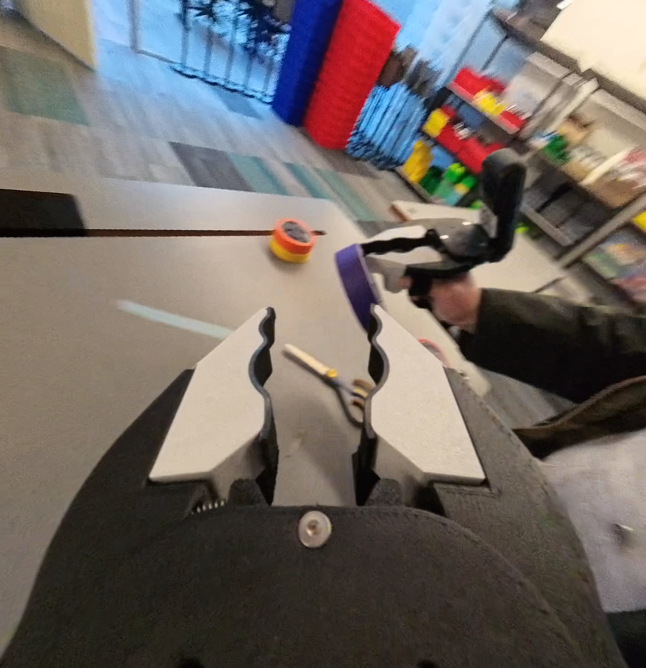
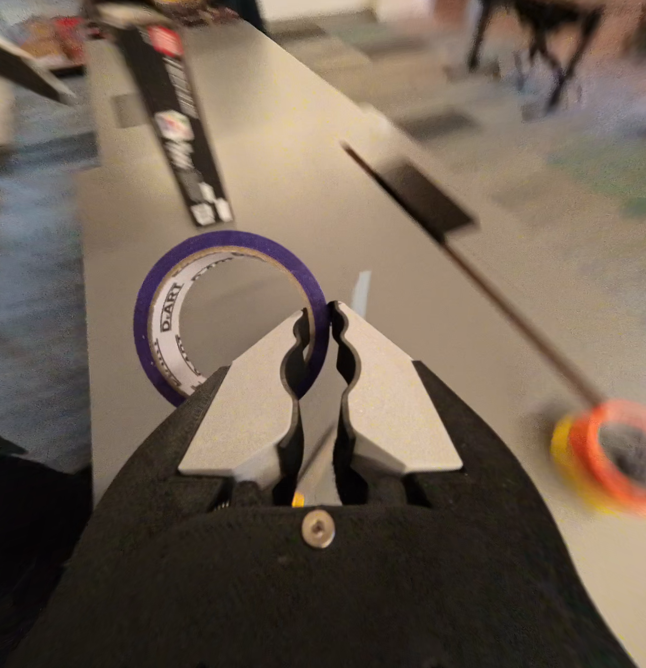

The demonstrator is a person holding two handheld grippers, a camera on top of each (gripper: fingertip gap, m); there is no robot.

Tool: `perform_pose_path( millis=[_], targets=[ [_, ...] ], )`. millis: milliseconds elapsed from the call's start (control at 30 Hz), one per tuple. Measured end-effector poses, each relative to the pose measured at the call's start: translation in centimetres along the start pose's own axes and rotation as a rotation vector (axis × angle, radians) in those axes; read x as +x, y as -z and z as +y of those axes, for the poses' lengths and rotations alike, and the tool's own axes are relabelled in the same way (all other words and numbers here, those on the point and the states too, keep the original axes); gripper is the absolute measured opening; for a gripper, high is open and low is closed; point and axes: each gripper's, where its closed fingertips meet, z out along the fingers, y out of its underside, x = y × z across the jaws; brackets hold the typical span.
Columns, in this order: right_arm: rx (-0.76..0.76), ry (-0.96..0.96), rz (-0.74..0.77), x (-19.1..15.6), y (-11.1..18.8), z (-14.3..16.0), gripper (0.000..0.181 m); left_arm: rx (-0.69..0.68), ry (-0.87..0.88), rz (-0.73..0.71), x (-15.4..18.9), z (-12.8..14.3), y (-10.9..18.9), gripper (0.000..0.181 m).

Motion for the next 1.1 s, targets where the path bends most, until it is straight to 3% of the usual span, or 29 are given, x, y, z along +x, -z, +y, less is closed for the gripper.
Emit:
perform_pose_path(
  millis=[67,133,233,300,333,400,500,533,667,767,833,900,967,1033,1100],
  targets=[
    [0.088,0.265,-0.029,-5.3,-1.6,-6.5,0.010,0.059,0.063,0.114,1.3,-2.3,2.0,0.045],
    [0.162,0.473,-0.034,-10.1,-2.8,-11.3,0.010,0.069,-0.048,0.130,1.9,-3.9,4.5,0.046],
    [0.265,0.653,-0.055,-17.1,-4.6,-16.5,0.010,-0.060,-0.202,0.119,1.2,-3.6,7.9,0.067],
    [0.314,0.748,-0.037,-21.4,-6.1,-19.1,0.011,-0.165,-0.182,0.180,0.5,-2.5,10.8,0.050],
    [0.322,0.782,-0.004,-23.0,-7.1,-20.2,0.011,-0.195,-0.154,0.250,0.6,-2.2,12.7,0.024],
    [0.361,0.742,0.046,-25.4,-9.0,-22.4,0.018,-0.121,-0.167,0.256,-1.0,-3.1,16.2,0.022],
    [0.360,0.459,0.068,-27.0,-11.8,-24.9,0.059,-0.018,-0.300,0.148,-3.8,-4.6,21.7,0.021],
    [0.361,0.369,0.043,-27.6,-12.4,-25.6,0.065,0.028,-0.360,0.123,-4.1,-5.2,23.6,0.021],
    [0.429,0.080,-0.206,-32.4,-13.4,-27.8,0.065,0.201,-0.497,0.165,-2.8,-7.0,30.1,0.021],
    [0.430,0.122,-0.286,-35.9,-13.5,-29.4,0.065,0.295,-0.448,0.209,-2.0,-8.3,33.0,0.021],
    [0.406,0.277,-0.332,-38.2,-13.4,-30.3,0.065,0.306,-0.420,0.356,-0.1,-8.1,33.7,0.021],
    [0.349,0.347,-0.595,-42.1,-12.1,-30.0,0.053,0.295,-0.393,0.528,1.9,-7.8,34.5,0.021],
    [0.192,0.243,-0.948,-44.9,-10.0,-28.5,0.041,0.288,-0.373,0.629,2.7,-7.9,35.0,0.021],
    [0.081,0.058,-1.215,-45.6,-8.0,-28.3,0.042,0.269,-0.326,0.711,3.0,-8.3,35.4,0.021],
    [0.096,-0.091,-1.410,-45.1,-6.2,-29.5,0.031,0.264,-0.290,0.800,3.5,-8.7,36.0,0.021]
  ],
)
